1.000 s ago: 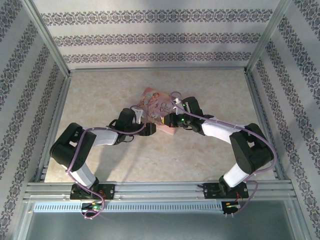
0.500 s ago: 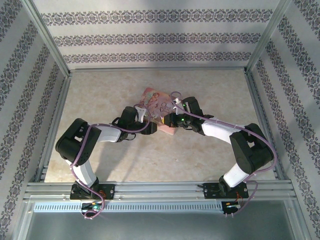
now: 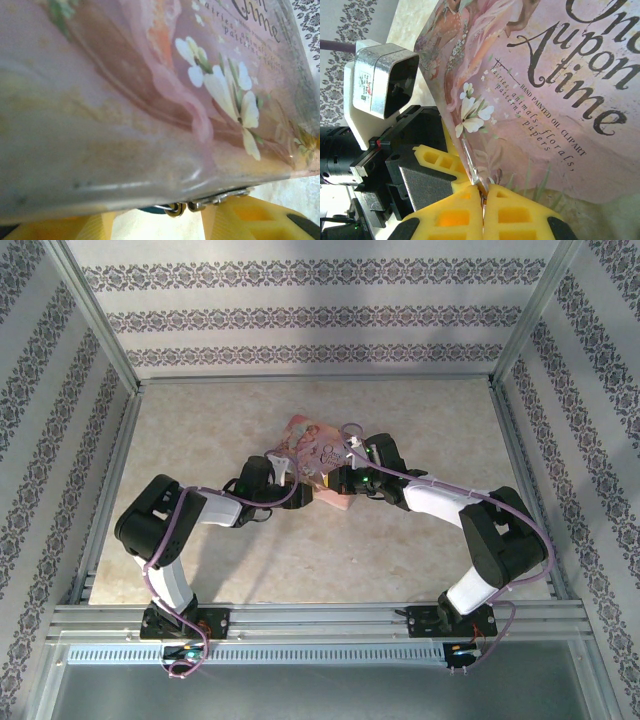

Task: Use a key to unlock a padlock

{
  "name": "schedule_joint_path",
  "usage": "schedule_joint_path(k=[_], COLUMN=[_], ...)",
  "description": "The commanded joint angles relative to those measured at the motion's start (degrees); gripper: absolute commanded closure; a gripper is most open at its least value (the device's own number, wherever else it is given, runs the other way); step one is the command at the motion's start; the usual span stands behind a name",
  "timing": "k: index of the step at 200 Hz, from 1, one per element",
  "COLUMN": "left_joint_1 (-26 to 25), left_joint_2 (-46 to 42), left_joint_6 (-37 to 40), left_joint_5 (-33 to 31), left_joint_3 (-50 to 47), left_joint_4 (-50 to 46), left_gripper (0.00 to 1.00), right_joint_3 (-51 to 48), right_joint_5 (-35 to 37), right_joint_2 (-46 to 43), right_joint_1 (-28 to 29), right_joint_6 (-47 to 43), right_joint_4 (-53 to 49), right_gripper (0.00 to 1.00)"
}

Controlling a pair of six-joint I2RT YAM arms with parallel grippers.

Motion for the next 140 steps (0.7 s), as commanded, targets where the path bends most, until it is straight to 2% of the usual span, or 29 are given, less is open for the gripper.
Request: schedule_joint_path(k=[1,140], left_joint_1=[-0.6,-2.5], left_joint_2=[0.6,0.3], left_joint_6=[-0.8,-0.3], left_joint_5=[2.2,-0.1], left_joint_3=[0.3,1.0], left_joint_4=[5.4,4.2], left_gripper=[0.52,0.54], right_joint_3=[-1.6,-1.6], right_joint_5=[1.1,1.1], right_joint_2=[0.9,1.1], right_joint_1=[0.8,0.9], right_joint_6=[0.7,0.8], right_joint_4=[-3.6,-3.4], right_gripper=[1.00,1.00])
